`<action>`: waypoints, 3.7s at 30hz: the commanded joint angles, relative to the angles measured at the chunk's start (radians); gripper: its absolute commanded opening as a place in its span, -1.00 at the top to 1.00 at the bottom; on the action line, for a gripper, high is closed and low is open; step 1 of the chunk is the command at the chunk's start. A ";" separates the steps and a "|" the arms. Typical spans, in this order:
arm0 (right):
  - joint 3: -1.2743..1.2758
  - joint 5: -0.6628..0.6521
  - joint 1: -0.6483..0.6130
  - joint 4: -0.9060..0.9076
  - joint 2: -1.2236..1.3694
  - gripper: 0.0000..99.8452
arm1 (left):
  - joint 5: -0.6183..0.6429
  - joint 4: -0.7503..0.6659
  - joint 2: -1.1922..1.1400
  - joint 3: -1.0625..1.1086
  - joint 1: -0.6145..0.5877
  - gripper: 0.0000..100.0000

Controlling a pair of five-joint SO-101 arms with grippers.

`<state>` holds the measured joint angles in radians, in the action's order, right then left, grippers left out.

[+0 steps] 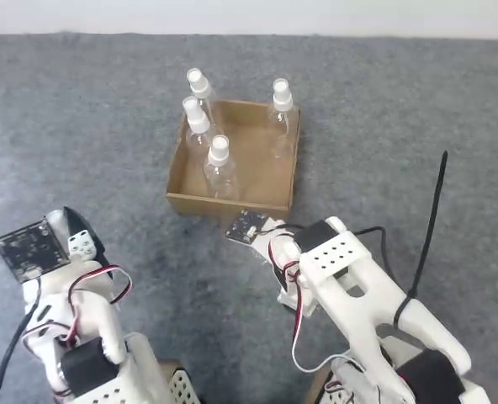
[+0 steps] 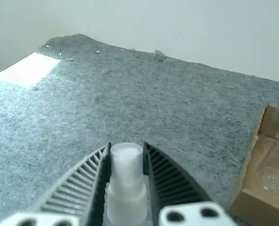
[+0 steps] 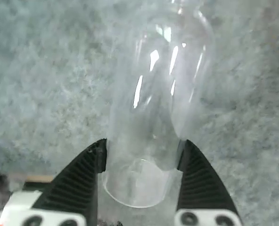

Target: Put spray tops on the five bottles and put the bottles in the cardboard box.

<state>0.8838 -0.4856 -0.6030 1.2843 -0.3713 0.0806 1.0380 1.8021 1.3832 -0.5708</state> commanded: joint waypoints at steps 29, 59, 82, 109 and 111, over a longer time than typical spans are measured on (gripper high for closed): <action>-0.157 0.058 -0.147 0.019 0.004 0.30 | -0.006 -0.002 0.017 0.004 -0.003 0.97; -0.192 0.167 -0.150 -0.137 0.189 0.41 | -0.032 -0.002 0.017 0.004 -0.003 0.97; -0.229 0.097 -0.309 -0.062 0.022 0.79 | -0.032 -0.002 0.017 0.004 -0.003 0.97; -0.187 0.296 -0.314 -0.021 -0.667 0.79 | -0.028 -0.017 0.017 0.022 -0.002 0.97; -0.163 0.298 -0.323 -0.021 -0.714 0.79 | -0.028 -0.017 0.017 0.024 0.003 0.97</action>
<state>0.7135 -0.2033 -0.9068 1.2689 -0.9728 0.0575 1.0365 1.8021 1.4108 -0.5708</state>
